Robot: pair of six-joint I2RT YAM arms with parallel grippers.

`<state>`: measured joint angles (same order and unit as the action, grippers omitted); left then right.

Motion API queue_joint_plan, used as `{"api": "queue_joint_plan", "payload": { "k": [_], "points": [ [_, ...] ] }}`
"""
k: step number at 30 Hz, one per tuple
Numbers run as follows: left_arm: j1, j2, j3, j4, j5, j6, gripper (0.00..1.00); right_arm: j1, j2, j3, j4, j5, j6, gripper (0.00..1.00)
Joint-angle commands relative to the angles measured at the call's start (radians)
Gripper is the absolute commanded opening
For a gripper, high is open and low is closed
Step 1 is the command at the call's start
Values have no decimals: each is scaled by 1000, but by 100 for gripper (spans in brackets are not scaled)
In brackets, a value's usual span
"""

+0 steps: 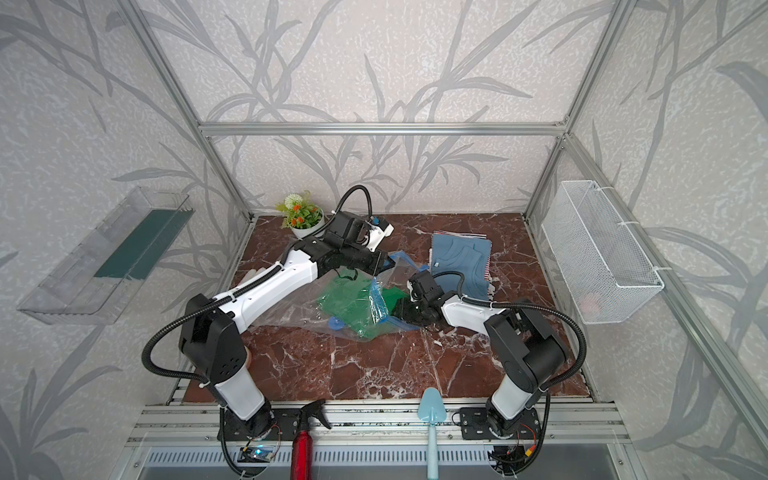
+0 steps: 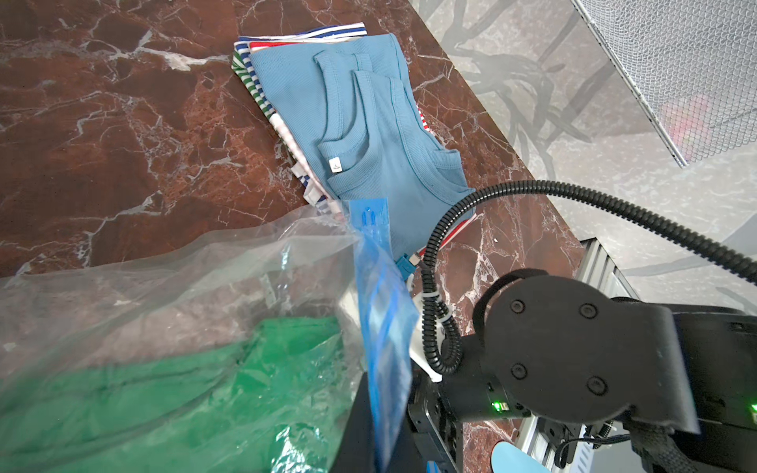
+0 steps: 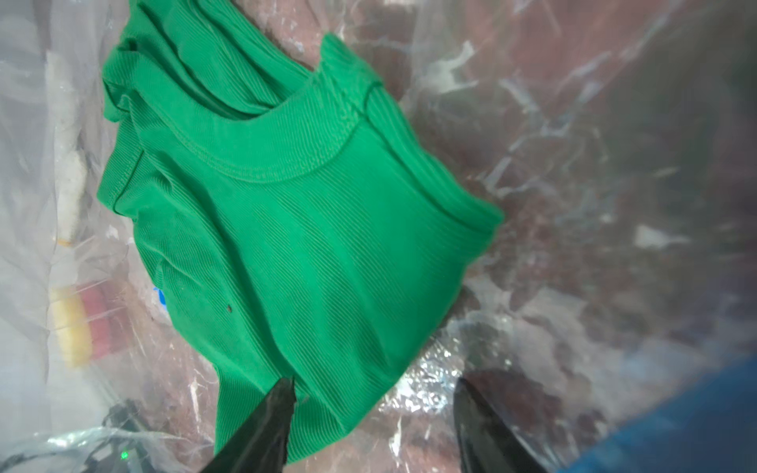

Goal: Take the tank top out of the vacuum bag
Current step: Take out the tank top from the vacuum bag.

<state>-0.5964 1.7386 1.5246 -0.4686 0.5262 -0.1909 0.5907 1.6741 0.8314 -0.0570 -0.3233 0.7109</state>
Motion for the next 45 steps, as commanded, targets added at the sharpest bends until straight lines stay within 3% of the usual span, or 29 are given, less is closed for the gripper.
{"api": "queue_joint_plan", "payload": {
  "k": [1, 12, 20, 37, 45],
  "points": [
    [-14, -38, -3, 27, 51, 18, 0, -3, 27, 36, -1, -2, 13, 60],
    [-54, -45, -9, 36, 70, 28, 0, -3, 120, 65, 63, -19, 30, 39],
    [-45, -43, -10, 27, 18, 16, 0, -1, 114, 81, 69, -27, 9, 1],
    [16, -11, -12, 29, 10, 2, 0, -9, -73, 130, -90, 3, -13, 0],
    [19, -1, -9, 21, 8, 6, 0, -61, -175, 109, -134, -16, 11, 0]
  ]
}}
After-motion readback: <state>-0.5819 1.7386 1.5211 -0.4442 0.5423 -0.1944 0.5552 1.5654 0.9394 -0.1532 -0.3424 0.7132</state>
